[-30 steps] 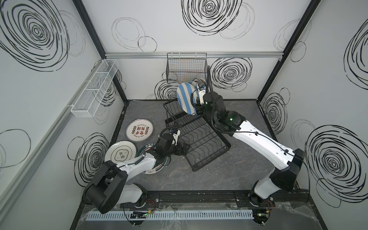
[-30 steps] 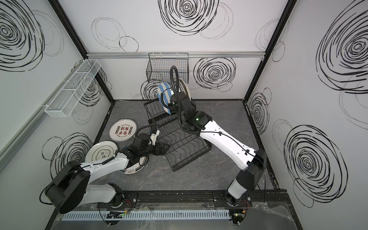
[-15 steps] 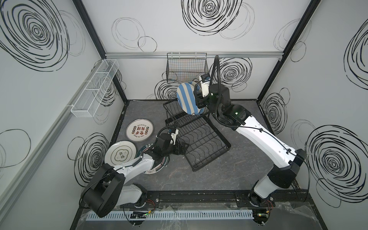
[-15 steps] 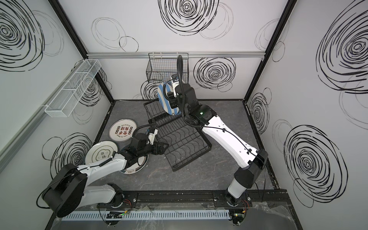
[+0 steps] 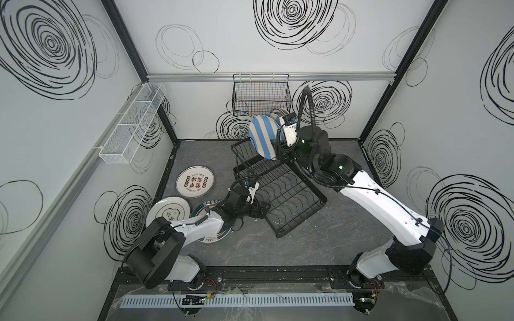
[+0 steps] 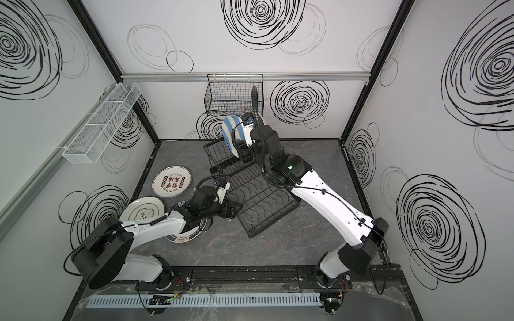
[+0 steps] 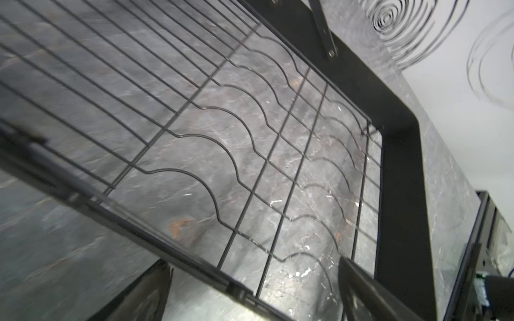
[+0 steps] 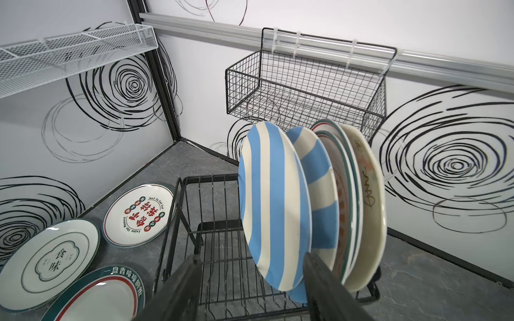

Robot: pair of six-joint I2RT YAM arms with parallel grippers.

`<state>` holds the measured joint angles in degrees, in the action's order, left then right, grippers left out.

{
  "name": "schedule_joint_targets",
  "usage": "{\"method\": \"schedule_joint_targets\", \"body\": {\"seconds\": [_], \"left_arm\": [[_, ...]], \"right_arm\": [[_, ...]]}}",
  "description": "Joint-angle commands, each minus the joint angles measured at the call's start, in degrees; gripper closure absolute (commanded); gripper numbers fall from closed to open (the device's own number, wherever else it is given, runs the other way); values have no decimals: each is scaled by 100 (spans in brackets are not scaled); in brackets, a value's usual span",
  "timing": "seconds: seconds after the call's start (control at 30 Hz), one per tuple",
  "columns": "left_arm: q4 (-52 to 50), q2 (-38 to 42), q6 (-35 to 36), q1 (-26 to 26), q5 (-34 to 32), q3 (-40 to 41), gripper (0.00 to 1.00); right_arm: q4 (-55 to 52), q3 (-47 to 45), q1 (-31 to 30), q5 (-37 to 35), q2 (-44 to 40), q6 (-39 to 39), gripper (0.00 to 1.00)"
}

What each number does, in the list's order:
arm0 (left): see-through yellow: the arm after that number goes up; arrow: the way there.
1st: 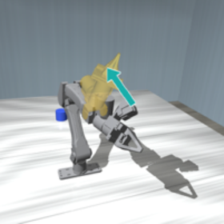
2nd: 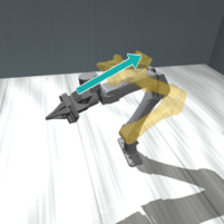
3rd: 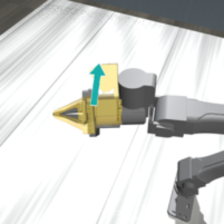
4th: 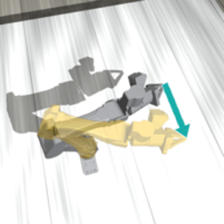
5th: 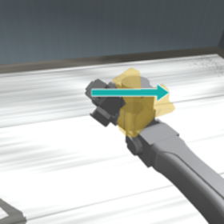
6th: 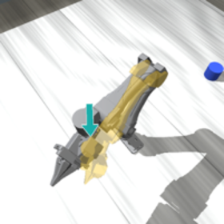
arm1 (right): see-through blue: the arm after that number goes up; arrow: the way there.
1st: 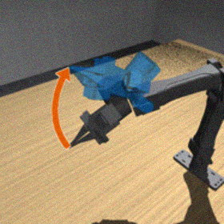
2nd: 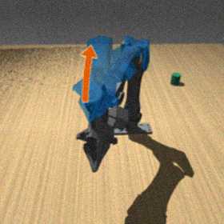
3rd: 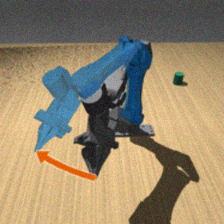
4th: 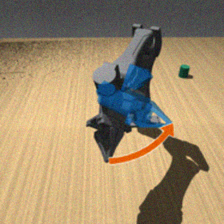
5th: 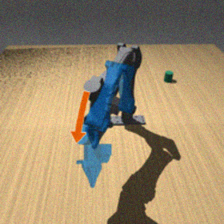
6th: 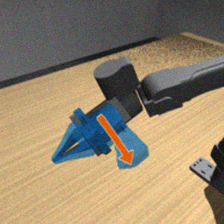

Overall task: Load plates into a dish rack
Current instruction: Rotate the dish rack at the center of the table, then pick up the plate from the middle-left of the table.

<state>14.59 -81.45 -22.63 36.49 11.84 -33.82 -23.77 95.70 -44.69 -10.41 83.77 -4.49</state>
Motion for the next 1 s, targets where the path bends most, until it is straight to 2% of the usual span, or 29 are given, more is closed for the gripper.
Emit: {"method": "schedule_joint_targets", "body": {"seconds": [0.0, 0.13, 0.2, 0.3, 0.4, 0.5, 0.57, 0.7, 0.8, 0.97], "left_arm": [[585, -235, 315, 349, 222, -469, 4], [659, -625, 379, 629, 277, -904, 4], [358, -699, 310, 701, 172, -1143, 4], [-40, -96, -8, 660, -166, -873, 4], [-822, 976, -411, 333, -565, -443, 4], [-1703, 2002, -783, -275, -882, -23, 4], [-2142, 2551, -944, -856, -1096, 301, 4], [-2520, 3194, -1041, -2101, -1424, 861, 4], [-2515, 3385, -1088, -2807, -1442, 1050, 4], [-2210, 3695, -1284, -3884, -958, 1259, 4]], "right_arm": [[2, -338, 81, -35, -458, -80, 37], [-194, -624, 194, 32, -796, -113, 36], [-330, -681, 243, 145, -942, -148, 36], [-359, -878, 238, 373, -1260, -327, 35], [1, -1458, 33, 691, -1582, -735, 35], [794, -2353, -572, 985, -1605, -1326, 33], [1531, -2952, -994, 1303, -1409, -1892, 33], [3183, -4027, -1883, 1442, -803, -3043, 32], [3362, -3996, -2391, 1113, 48, -3412, 29], [3246, -3605, -2182, 1791, 1287, -3819, 28]]}}
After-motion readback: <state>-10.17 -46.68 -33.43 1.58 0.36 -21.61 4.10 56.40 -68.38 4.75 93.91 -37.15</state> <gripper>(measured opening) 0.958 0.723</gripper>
